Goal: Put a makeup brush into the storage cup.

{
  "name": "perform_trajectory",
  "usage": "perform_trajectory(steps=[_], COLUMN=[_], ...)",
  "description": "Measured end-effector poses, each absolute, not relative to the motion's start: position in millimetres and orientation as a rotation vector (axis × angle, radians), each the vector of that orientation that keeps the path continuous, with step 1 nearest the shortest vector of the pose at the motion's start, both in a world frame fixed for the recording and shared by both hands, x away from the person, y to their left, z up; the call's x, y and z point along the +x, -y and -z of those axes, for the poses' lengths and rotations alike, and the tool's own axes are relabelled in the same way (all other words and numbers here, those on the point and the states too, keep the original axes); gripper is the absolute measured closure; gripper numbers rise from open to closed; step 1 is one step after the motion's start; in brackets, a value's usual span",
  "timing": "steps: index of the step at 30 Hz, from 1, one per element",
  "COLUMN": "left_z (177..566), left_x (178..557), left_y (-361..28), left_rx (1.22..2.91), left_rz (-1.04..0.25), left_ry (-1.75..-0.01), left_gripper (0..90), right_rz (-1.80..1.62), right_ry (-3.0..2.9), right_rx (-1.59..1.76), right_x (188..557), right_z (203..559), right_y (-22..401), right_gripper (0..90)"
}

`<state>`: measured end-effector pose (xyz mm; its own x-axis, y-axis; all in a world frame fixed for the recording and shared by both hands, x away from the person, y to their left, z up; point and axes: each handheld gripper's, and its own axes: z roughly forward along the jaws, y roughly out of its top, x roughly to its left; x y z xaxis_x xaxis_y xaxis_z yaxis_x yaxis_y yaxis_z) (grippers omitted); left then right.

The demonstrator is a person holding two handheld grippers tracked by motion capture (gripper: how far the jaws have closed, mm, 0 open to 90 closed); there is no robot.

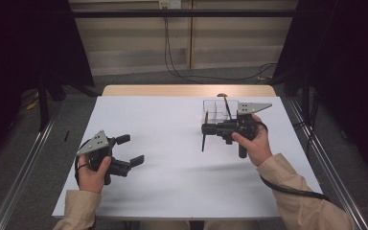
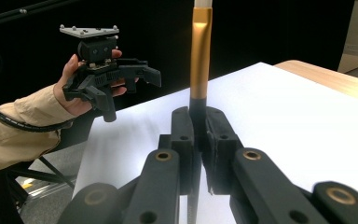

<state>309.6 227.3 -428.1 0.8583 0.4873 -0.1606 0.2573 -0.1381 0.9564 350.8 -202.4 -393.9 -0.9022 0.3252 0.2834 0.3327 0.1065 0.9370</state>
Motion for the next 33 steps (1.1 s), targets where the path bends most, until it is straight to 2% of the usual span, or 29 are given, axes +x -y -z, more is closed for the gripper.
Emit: perform_trajectory(steps=[33], left_z=[428], left_x=[298], left_y=[-250], left_rx=[1.724], left_rz=[-0.255], left_ry=[-0.612], left_gripper=[0.0], right_rz=[1.985], right_ry=[2.346], right_rx=[-0.689], right_x=[352], right_z=[392], right_y=[206], right_gripper=[84.0])
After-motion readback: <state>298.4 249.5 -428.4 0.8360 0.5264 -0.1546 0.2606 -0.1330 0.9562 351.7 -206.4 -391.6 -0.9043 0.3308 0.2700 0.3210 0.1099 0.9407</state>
